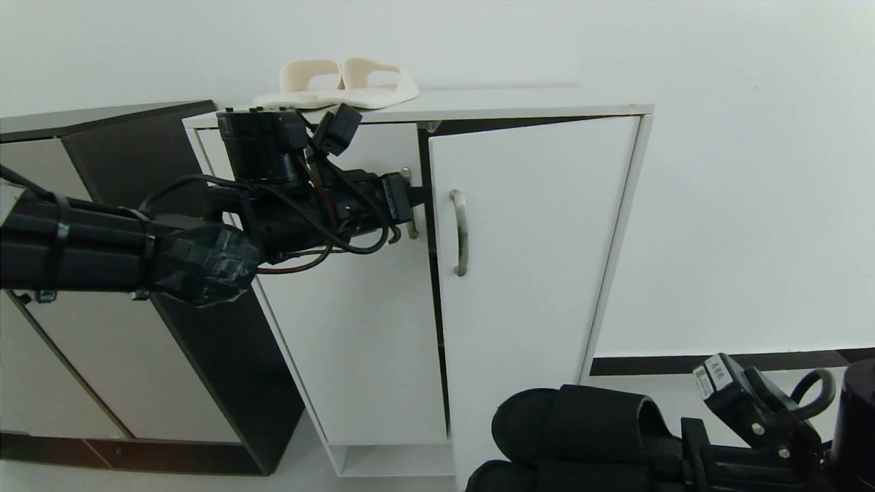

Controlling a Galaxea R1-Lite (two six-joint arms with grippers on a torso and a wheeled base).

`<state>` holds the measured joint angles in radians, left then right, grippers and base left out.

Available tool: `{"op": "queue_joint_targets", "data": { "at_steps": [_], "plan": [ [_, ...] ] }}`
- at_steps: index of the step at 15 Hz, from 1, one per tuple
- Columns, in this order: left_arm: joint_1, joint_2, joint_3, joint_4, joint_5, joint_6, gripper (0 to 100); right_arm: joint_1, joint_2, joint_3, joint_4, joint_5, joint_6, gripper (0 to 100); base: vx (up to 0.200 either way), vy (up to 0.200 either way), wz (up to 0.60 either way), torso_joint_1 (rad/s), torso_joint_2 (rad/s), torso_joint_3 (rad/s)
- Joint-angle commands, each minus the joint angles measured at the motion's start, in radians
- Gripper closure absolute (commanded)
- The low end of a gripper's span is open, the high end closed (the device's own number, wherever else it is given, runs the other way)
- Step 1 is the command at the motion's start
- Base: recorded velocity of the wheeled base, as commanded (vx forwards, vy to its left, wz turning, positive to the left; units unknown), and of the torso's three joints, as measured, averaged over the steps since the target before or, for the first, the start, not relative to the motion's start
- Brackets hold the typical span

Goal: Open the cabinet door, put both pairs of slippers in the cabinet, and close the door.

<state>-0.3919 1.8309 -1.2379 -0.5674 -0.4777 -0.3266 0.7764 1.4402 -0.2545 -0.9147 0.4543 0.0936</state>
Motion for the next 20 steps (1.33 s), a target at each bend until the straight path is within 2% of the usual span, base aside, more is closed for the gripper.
{"op": "queue_joint_targets", "data": {
  "at_steps": [1,2,5,7,13,15,17,18,19,20],
  "plan": [
    [-0.025,0.002,0.011,-0.002,-0.001,0.000,100,0.017,-0.009,0.000,0.003,0.001,0.000,100,-0.200,0.000,0.00,0.007,0.00,0.002],
    [-0.058,-0.001,0.034,-0.025,-0.022,0.008,100,0.027,-0.012,0.001,0.011,0.001,0.000,100,-0.200,0.000,0.00,-0.002,0.00,-0.002],
    [-0.142,-0.001,0.117,-0.192,-0.041,0.006,100,0.034,-0.017,0.003,0.011,0.001,0.000,100,-0.200,0.000,0.00,-0.005,0.00,-0.001],
    [-0.179,-0.002,0.127,-0.209,-0.042,0.006,100,0.032,-0.017,0.003,0.011,0.001,0.000,100,-0.200,0.000,0.00,0.005,0.00,0.002],
    [-0.170,-0.085,0.164,-0.235,-0.027,0.004,100,0.034,0.016,-0.028,0.011,-0.031,0.003,100,0.000,0.000,0.00,0.000,0.00,0.000],
    [-0.165,-0.183,0.212,-0.229,0.057,0.006,100,0.075,0.077,-0.094,0.010,-0.164,0.014,100,0.000,0.000,0.00,0.000,0.00,0.000],
    [-0.170,-0.295,0.267,-0.227,0.240,0.020,100,0.129,0.154,-0.195,0.010,-0.341,0.106,100,0.000,0.000,0.00,0.000,0.00,0.000],
    [-0.177,-0.361,0.310,-0.226,0.307,0.047,100,0.135,0.209,-0.258,0.010,-0.428,0.156,100,0.000,0.000,0.00,0.000,0.00,0.000],
    [-0.179,-0.427,0.356,-0.213,0.358,0.092,100,0.135,0.266,-0.316,0.010,-0.508,0.193,100,0.000,0.000,0.00,0.000,0.00,0.000],
    [-0.179,-0.467,0.380,-0.184,0.392,0.116,100,0.133,0.295,-0.342,0.010,-0.545,0.206,100,0.000,0.000,0.00,0.000,0.00,0.000]
  ]
}}
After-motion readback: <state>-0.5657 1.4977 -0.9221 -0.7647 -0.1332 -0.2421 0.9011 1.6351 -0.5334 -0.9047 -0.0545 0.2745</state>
